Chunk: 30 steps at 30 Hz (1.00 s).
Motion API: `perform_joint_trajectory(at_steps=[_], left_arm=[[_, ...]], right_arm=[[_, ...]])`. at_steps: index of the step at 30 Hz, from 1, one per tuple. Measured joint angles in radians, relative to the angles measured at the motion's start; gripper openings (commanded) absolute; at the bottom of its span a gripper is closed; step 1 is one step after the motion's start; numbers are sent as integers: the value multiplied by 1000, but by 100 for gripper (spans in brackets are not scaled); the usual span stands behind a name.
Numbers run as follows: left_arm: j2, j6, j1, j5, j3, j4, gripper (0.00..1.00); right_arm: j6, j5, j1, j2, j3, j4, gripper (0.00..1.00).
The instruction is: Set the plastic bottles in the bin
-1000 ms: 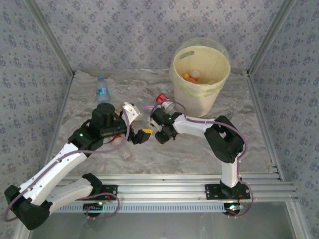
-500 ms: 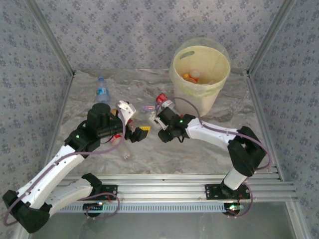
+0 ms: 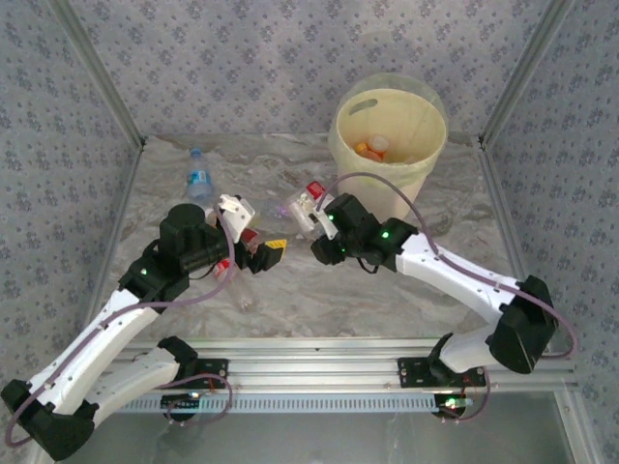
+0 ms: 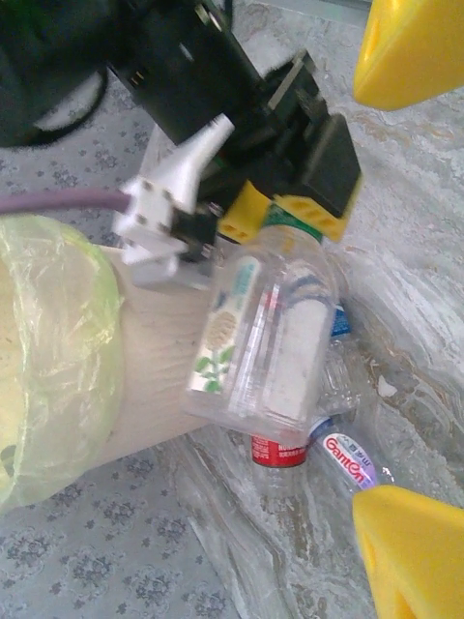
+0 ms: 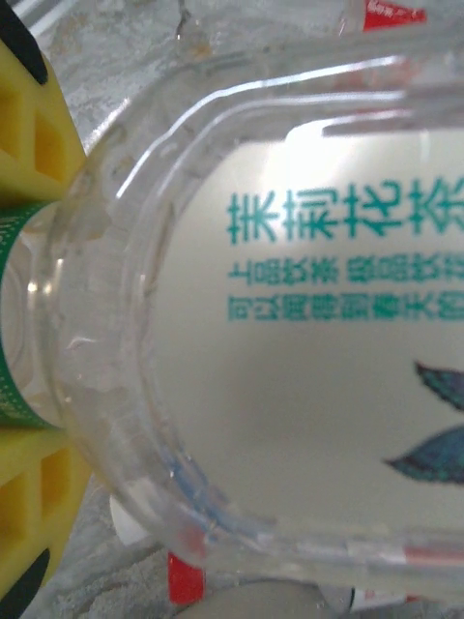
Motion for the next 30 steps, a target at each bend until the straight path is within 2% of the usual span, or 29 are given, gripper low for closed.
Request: perform_joint_trajectory(at_steps=[8, 17, 30], left_arm=[[0, 0, 0, 0, -5, 1, 100], [0, 0, 0, 0, -6, 1, 100], [22, -1, 2, -2, -11, 2, 100]], right_arm=[[-4, -18, -45, -84, 112, -27, 37], [-38, -19, -103, -93, 248, -72, 35], [-85, -6, -227, 19, 430, -93, 35]])
